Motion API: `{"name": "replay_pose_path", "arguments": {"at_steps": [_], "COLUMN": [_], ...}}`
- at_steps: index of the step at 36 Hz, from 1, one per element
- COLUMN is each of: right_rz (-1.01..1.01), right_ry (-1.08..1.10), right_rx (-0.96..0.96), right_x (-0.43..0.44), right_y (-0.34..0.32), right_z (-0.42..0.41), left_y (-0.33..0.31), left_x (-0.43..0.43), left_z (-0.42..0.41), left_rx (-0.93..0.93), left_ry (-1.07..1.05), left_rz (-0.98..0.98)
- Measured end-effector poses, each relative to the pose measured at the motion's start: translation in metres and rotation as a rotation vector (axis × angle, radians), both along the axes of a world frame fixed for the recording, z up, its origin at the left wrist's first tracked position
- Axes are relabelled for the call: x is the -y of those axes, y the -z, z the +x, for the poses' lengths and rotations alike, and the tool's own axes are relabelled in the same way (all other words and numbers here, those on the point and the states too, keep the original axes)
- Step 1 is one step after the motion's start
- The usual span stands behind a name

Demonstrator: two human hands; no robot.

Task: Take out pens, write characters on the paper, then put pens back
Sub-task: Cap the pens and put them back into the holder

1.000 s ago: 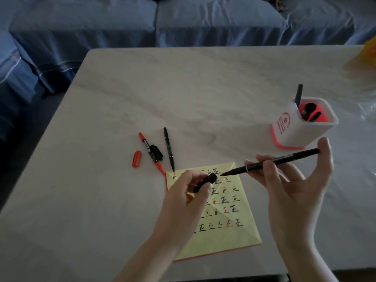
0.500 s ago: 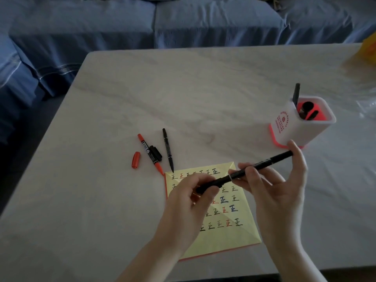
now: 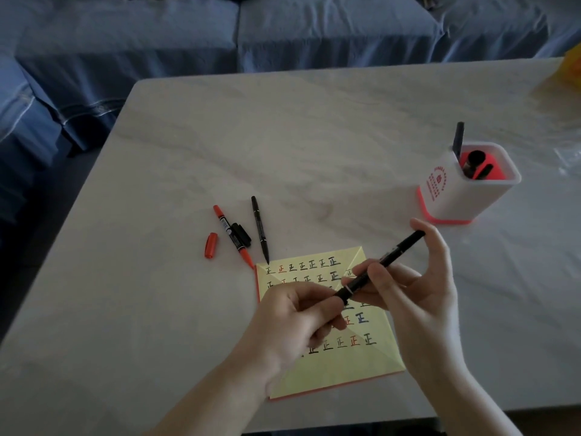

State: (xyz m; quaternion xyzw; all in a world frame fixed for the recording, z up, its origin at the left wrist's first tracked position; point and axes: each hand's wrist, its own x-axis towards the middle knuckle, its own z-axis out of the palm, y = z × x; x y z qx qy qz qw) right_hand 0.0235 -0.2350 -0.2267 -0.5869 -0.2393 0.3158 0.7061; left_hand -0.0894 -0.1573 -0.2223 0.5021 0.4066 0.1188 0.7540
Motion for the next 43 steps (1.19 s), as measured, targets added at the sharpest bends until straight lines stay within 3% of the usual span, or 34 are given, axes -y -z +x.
{"name": "replay_pose_path", "arguments": {"at_steps": [6, 10, 12, 14, 18, 20, 24, 26, 28, 32, 37, 43], "right_rz": [-0.024, -0.019, -0.017, -0.024, -0.075, -0.095, -0.089, -0.018, 0.099, 0.309, 0.099, -0.022], "right_ry": [0.081, 0.164, 0.190, 0.199, 0.196, 0.175, 0.211, 0.322, 0.476, 0.681, 0.710, 0.707], "right_rx": [-0.137, -0.222, -0.245, -0.241, -0.119, -0.003, 0.349, 0.572, 0.711, 0.874, 0.959, 1.070], "right_x": [-0.001, -0.002, -0.002, -0.001, 0.004, 0.008, 0.016, 0.022, 0.025, 0.012, -0.010, -0.016], "right_y": [0.009, 0.012, 0.014, 0.015, 0.015, 0.012, 0.003, -0.007, -0.018, -0.032, -0.022, -0.022], "right_z": [0.002, 0.002, 0.004, 0.008, 0.026, 0.037, 0.073, 0.095, 0.117, 0.151, 0.169, 0.173], "left_y": [0.011, 0.024, 0.026, 0.022, 0.021, 0.021, 0.034, 0.046, 0.059, 0.078, 0.099, 0.109], "left_x": [0.010, 0.007, 0.006, 0.007, 0.003, 0.002, -0.004, -0.011, -0.020, -0.033, -0.039, -0.041], "left_z": [0.003, 0.010, 0.015, 0.022, 0.040, 0.048, 0.053, 0.052, 0.051, 0.044, 0.036, 0.030], "left_rx": [-0.102, -0.131, -0.114, -0.126, -0.105, -0.122, -0.241, -0.280, -0.336, -0.408, -0.411, -0.320], "left_ry": [0.026, 0.046, 0.004, -0.034, 0.106, 0.211, 0.356, 0.374, 0.392, 0.355, 0.373, 0.333], "left_rz": [0.917, 1.303, 1.267, 1.083, 0.661, 0.620, 0.924, 1.215, 1.375, 1.400, 1.476, 1.428]}}
